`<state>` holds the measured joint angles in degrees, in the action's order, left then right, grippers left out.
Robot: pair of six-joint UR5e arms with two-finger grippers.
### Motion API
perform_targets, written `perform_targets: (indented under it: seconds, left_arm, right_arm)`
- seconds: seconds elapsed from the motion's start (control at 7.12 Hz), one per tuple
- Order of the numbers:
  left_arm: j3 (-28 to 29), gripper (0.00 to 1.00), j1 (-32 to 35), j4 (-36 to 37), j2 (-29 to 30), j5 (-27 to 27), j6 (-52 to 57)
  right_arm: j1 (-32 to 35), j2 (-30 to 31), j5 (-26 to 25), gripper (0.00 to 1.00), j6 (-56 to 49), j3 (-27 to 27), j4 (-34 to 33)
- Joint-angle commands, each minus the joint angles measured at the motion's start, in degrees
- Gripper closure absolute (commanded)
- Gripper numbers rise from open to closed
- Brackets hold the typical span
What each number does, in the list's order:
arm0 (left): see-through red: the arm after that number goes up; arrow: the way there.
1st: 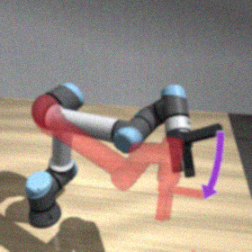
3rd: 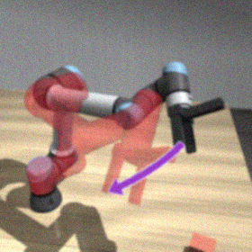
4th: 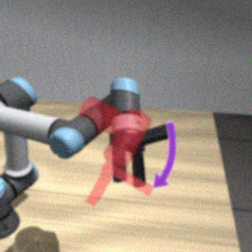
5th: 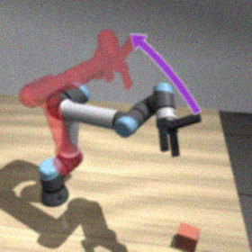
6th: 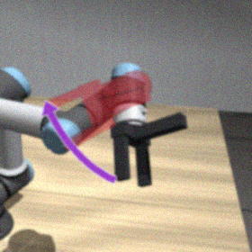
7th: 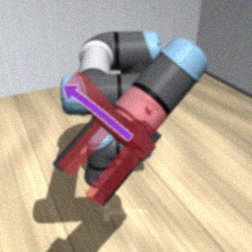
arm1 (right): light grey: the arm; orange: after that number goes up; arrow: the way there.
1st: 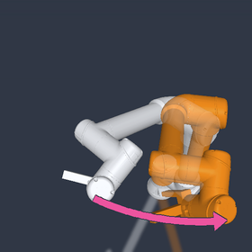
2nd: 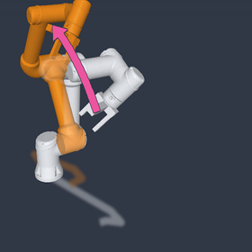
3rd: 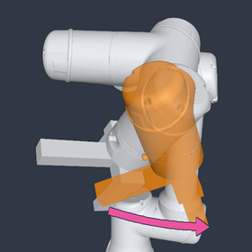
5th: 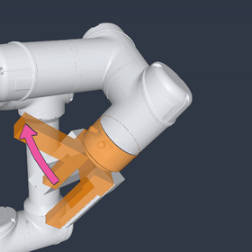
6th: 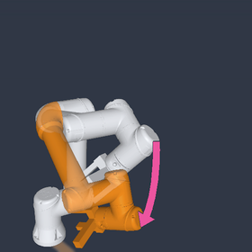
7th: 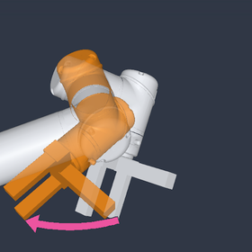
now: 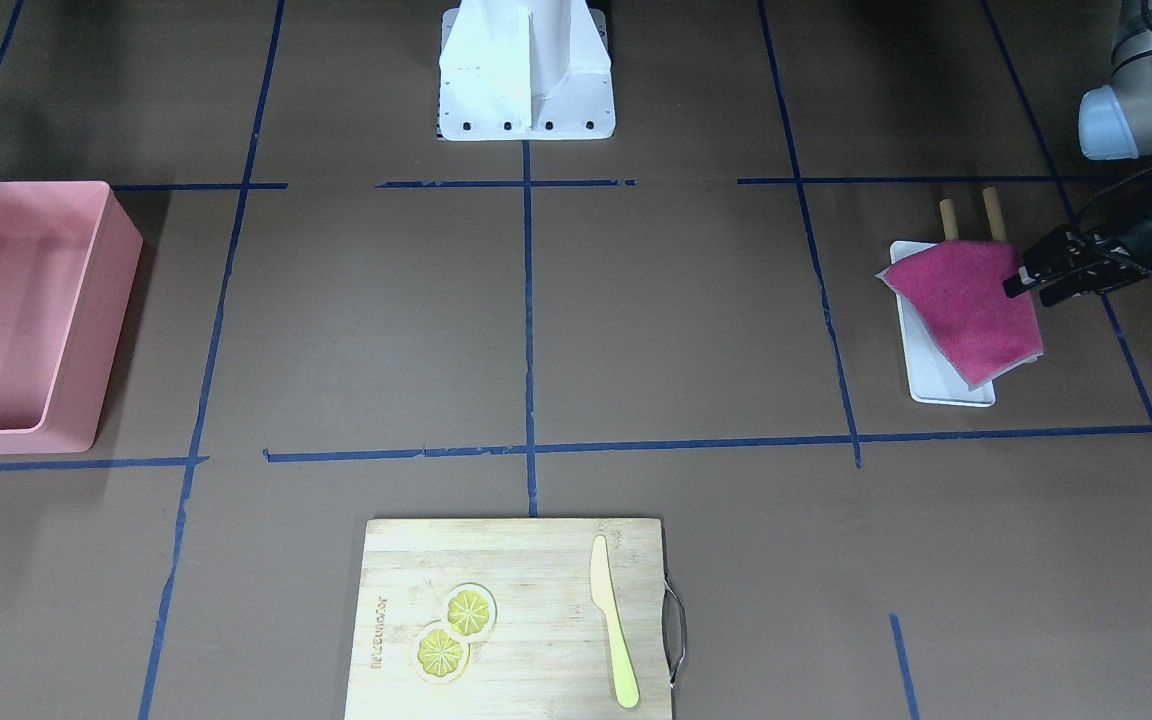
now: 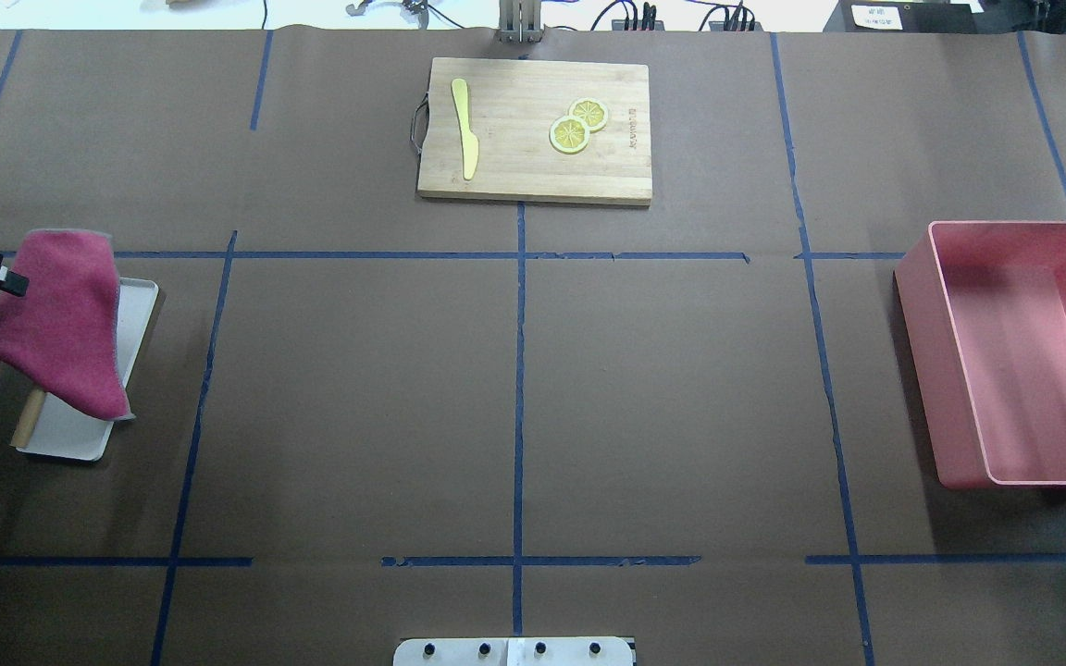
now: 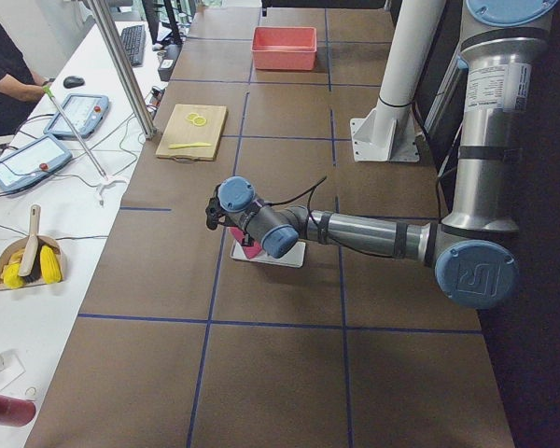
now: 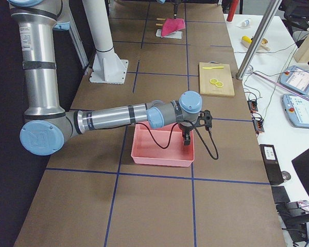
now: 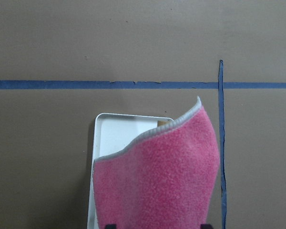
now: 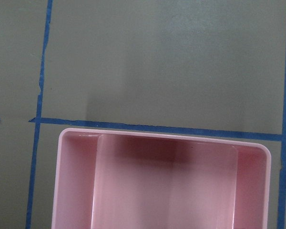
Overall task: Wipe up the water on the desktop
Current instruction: 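Reach the left gripper to the pink towel on the white tray and grasp it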
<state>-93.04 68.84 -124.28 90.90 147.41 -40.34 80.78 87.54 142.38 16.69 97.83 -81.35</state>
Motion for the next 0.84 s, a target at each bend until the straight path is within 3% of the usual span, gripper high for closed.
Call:
perform_targets:
  seconds: [0.0, 0.7]
  left_arm:
    - [0.14, 0.51, -0.11, 0.00, 0.15, 0.50, 0.00]
    - [0.41, 0.90, -0.02, 0.09, 0.07, 2.61, 0.44]
  right_arm:
    - [0.00, -0.01, 0.00, 0.00, 0.01, -0.18, -0.04]
    - [0.00, -0.01, 0.00, 0.00, -0.08, -0.35, -0.04]
